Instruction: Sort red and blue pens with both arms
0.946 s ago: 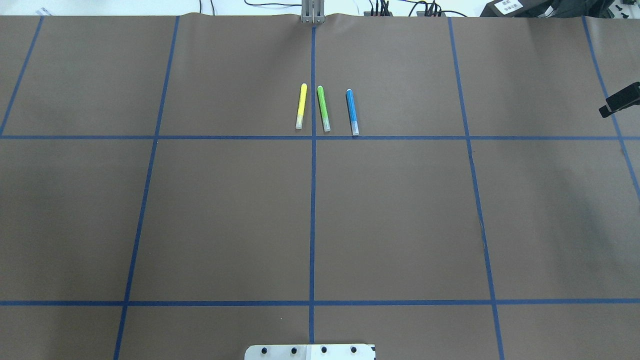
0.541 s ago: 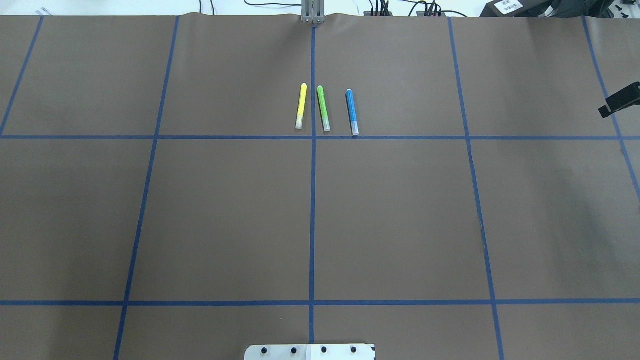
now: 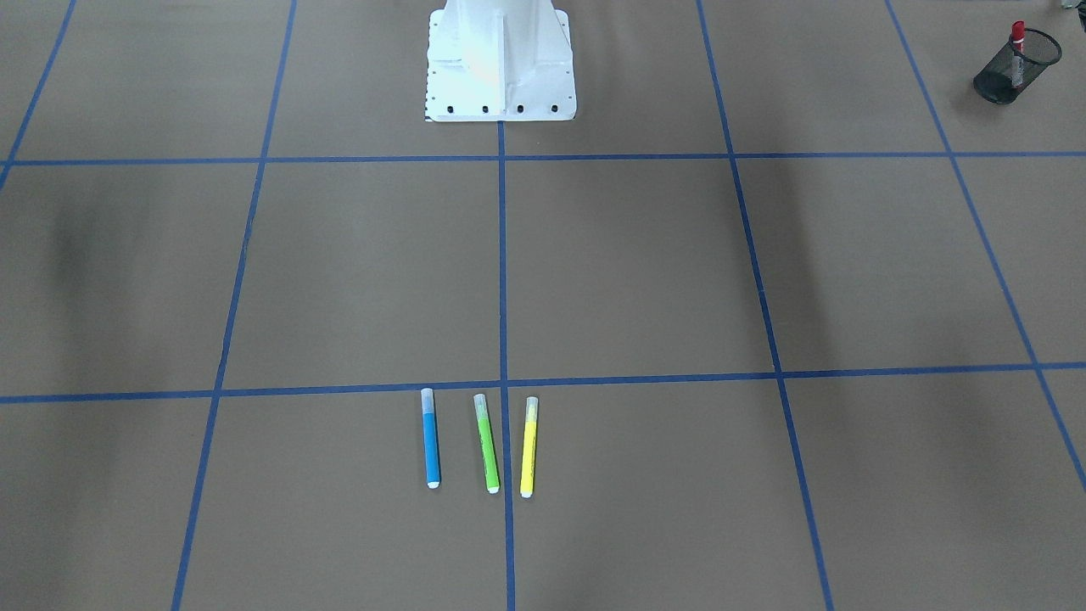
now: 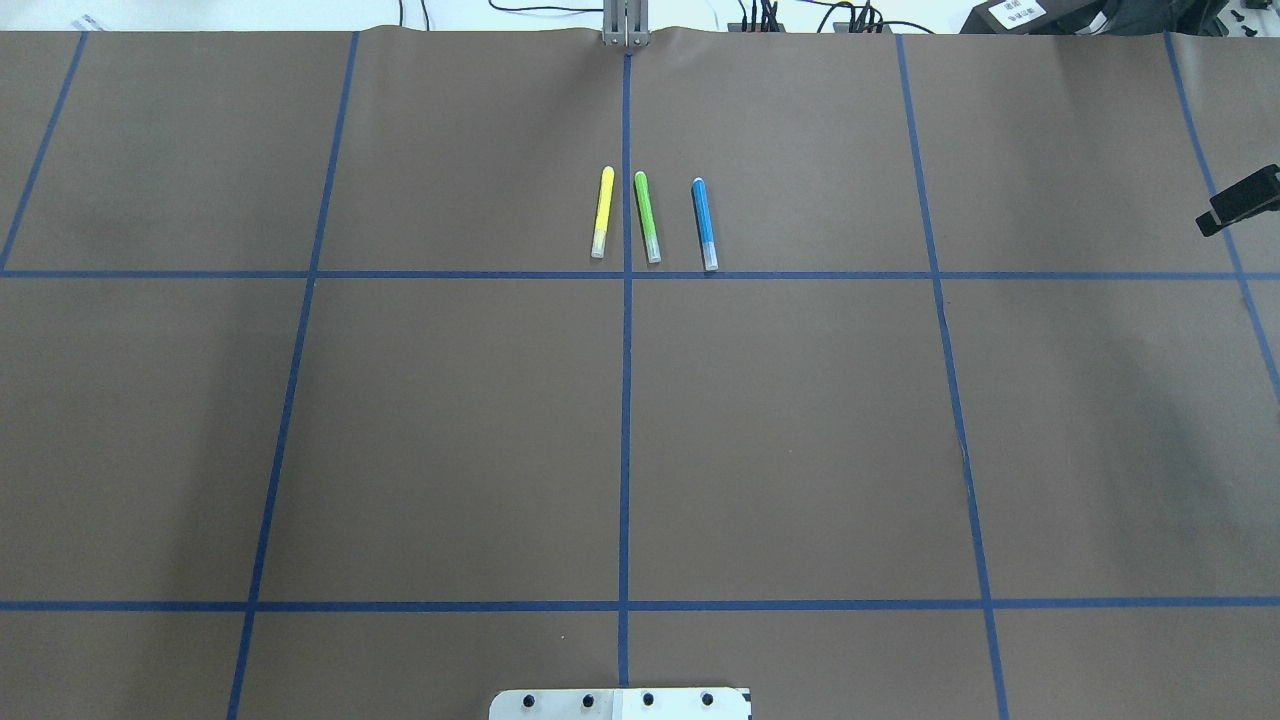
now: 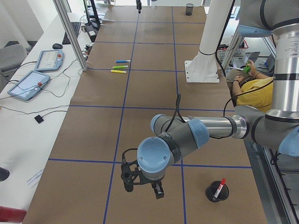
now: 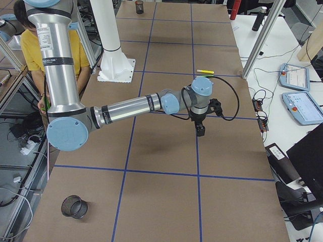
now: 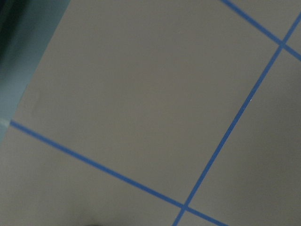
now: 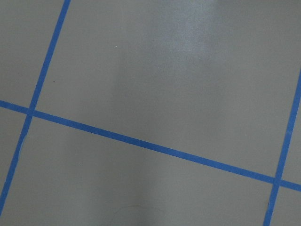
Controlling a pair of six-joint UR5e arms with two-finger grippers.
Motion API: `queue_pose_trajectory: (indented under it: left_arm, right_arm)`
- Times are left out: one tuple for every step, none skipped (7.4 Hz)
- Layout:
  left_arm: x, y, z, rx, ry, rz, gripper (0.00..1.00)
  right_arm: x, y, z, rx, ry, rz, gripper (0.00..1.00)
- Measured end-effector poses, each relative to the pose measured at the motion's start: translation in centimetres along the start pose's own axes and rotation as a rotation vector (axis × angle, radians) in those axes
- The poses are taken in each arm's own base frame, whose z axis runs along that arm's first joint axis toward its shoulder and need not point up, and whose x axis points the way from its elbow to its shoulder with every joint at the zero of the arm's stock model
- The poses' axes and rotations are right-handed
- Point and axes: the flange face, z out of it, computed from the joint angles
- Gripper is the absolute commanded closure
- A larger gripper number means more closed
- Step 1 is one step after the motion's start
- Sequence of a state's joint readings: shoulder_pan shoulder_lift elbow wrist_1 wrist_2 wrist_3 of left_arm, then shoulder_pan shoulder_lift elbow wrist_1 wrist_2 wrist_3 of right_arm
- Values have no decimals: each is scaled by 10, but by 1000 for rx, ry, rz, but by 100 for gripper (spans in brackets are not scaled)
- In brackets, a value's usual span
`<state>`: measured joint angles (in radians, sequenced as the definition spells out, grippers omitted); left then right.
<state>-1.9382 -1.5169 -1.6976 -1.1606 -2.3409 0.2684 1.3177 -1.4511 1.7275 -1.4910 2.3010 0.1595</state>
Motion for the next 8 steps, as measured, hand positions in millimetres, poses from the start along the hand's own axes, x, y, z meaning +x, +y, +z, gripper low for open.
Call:
queue_pose_trajectory:
  left_arm:
    - [34, -18, 4, 49, -33, 134, 0]
    - [74, -31, 10, 72, -55, 253, 0]
    - [116, -37, 14, 81, -67, 326, 0]
    - [160, -43, 19, 81, -68, 354, 0]
    - [195, -47, 27, 74, -65, 375, 0]
    - [214, -49, 34, 70, -61, 396, 0]
    - [222, -50, 37, 71, -59, 409, 0]
    - [225, -50, 39, 72, -58, 414, 0]
  right_arm:
    - [0, 0, 0, -1, -1, -1, 0]
    - [-1, 0, 1, -2, -2, -2, 0]
    - [-3, 0, 3, -5, -4, -4, 0]
    - [-8, -3, 2, -3, -8, -1, 0]
    - [-23, -13, 0, 5, -16, 14, 0]
    - [-51, -30, 1, 11, -31, 38, 0]
    - [-88, -50, 5, 11, -49, 58, 0]
    - [-131, -69, 12, 6, -68, 79, 0]
